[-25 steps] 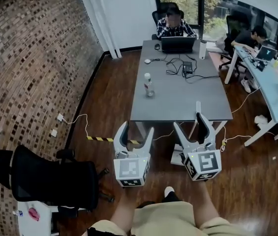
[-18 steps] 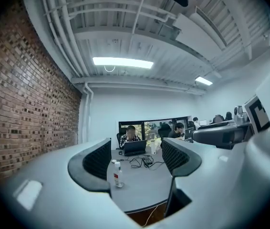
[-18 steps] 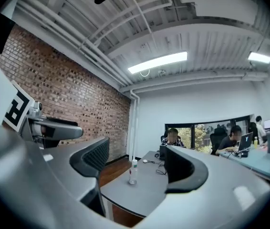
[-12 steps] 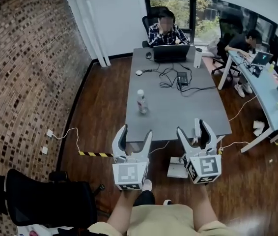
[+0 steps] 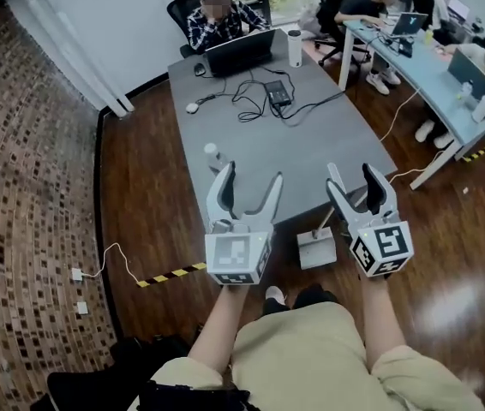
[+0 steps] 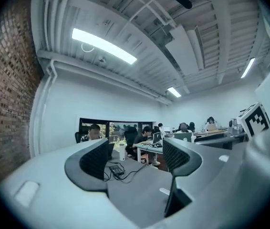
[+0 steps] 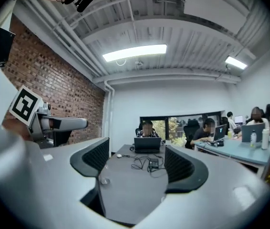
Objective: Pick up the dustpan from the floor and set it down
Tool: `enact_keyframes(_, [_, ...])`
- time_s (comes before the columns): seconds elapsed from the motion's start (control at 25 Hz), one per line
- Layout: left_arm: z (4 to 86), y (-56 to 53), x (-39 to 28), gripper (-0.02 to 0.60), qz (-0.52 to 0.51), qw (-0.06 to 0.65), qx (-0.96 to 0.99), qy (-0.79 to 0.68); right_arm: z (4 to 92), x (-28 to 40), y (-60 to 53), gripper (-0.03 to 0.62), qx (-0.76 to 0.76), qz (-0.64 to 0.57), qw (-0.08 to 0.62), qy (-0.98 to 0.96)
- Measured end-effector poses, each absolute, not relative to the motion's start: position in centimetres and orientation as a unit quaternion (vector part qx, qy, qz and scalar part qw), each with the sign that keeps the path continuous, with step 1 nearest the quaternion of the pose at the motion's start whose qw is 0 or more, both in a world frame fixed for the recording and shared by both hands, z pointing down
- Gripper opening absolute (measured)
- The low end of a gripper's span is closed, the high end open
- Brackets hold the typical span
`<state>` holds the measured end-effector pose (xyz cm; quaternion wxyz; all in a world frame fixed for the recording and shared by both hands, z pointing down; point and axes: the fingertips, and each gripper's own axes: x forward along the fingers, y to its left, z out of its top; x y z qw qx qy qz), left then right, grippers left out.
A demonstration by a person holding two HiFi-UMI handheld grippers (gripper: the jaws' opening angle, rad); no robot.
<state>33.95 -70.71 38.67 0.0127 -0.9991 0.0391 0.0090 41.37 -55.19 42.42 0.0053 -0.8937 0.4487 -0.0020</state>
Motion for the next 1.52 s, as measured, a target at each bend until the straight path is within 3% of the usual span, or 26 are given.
enact_keyframes(0.72, [55.2,-60.1,44.4,0.347,-0.119,0.044,-0.979,-0.160,66.2,44.8,-43.7,0.354,-0.899,-0.221,0.028,0.378])
enact_keyframes(1.04, [59.9,-57.7,44.1,0.347,-0.179,0.036,-0.965,-0.187,74.9,45.0,-46.4,0.353,-0.873,-0.278,-0.007,0.401])
enact_keyframes(1.52, [62.1,-60.1,42.9,0.321,-0.209,0.020,-0.968,-0.135,79.2,49.5,-51.0,0.322,-0.853,-0.297,-0.008,0.429])
